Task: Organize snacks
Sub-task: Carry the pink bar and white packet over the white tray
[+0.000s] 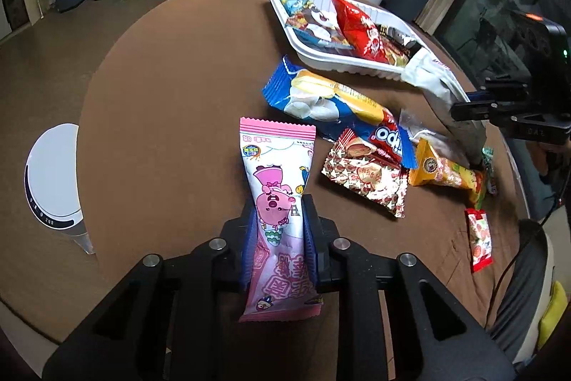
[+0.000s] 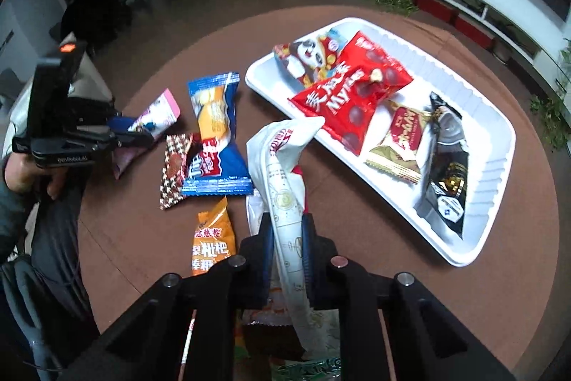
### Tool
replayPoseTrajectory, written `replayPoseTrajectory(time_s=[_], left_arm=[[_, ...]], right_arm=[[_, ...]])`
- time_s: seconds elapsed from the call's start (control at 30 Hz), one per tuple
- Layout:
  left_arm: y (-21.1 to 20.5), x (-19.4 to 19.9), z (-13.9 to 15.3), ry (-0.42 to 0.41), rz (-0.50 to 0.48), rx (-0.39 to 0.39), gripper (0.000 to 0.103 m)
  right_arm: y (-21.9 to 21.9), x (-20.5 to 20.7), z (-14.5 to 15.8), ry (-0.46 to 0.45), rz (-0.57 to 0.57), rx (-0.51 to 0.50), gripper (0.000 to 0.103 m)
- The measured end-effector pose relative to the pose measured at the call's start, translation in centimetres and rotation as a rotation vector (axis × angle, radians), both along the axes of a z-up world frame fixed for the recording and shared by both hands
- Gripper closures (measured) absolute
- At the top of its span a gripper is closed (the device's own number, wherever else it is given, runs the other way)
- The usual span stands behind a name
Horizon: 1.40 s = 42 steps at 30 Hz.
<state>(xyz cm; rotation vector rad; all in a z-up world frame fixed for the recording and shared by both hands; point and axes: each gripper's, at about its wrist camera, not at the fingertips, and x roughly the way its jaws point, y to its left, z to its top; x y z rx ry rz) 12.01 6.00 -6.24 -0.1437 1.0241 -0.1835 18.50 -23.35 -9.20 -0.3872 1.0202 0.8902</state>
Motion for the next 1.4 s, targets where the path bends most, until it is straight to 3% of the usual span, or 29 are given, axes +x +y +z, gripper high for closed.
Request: replayPoseTrajectory(time_s=[0.33, 0.57, 0.93, 1.23, 1.4], left_arm=[[1.8, -0.4, 2.6, -0.05, 0.024, -0.152, 0.083], [1.1, 3.8, 7.1, -0.125, -0.008, -0.208, 0.083], [-2.8, 15.9, 10.0, -0.132, -0.046, -0.192, 0.083], [-7.0, 23.1, 6.8, -0.059, -0.066, -0.142, 0.083], [-7.3, 24.7, 4.0, -0.024, -0.058, -0.133, 0.082]], right_arm=[[-5.2, 1.0, 3.0, 0.019, -0.188, 0.274, 0.088], [-9.5, 3.3, 5.5, 0.05, -0.401, 0.449, 0.088], [-7.8, 9.3, 6.8, 0.101, -0.556, 0.52, 0.088], [-5.2, 14.8, 3.2, 0.24, -0.67, 0.501, 0.088], [-3.7, 16.2, 1.2, 0.252, -0.679, 0.428, 0.088]])
